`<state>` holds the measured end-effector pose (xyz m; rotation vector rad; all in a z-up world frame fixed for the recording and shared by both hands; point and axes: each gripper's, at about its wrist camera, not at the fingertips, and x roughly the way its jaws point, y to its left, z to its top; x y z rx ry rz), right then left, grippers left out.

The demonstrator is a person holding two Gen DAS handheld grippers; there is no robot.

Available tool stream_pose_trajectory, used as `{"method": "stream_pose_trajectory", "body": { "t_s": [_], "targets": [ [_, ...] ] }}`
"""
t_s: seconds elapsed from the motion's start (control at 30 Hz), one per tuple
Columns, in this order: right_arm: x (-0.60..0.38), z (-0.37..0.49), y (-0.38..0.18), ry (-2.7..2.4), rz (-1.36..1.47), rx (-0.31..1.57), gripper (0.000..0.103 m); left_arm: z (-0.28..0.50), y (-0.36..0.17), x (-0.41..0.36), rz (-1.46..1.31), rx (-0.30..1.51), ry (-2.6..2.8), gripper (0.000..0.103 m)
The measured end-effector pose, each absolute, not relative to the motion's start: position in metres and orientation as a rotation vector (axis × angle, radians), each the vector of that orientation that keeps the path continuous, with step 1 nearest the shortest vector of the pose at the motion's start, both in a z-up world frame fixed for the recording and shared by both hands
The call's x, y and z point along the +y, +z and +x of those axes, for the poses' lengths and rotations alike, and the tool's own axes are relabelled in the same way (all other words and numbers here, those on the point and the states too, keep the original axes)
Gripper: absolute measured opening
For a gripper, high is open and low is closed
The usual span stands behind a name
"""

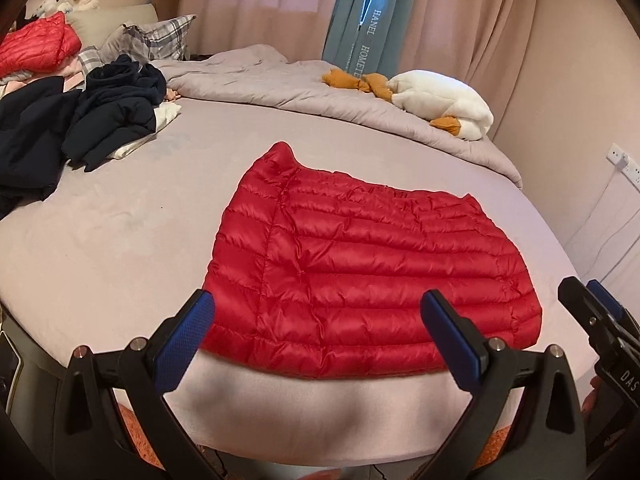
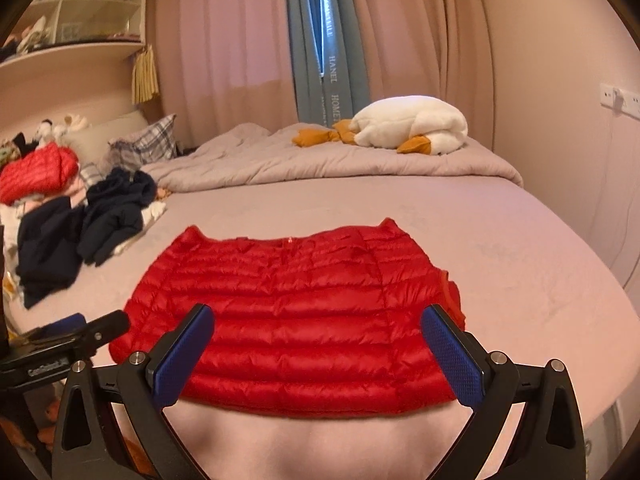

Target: Fold large clothes

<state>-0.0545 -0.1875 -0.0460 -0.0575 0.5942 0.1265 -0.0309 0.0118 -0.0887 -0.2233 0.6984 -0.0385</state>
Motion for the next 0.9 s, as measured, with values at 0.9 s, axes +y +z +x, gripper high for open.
{"method": "stream_pose_trajectory", "body": {
  "t_s": [0.9],
  "targets": [
    [-0.188,-0.056,-0.059,0.108,-0.042,0.655,0.102,-0.042,-0.085,-0.009,-0.173,0.694,-0.119,0.103]
  ]
}}
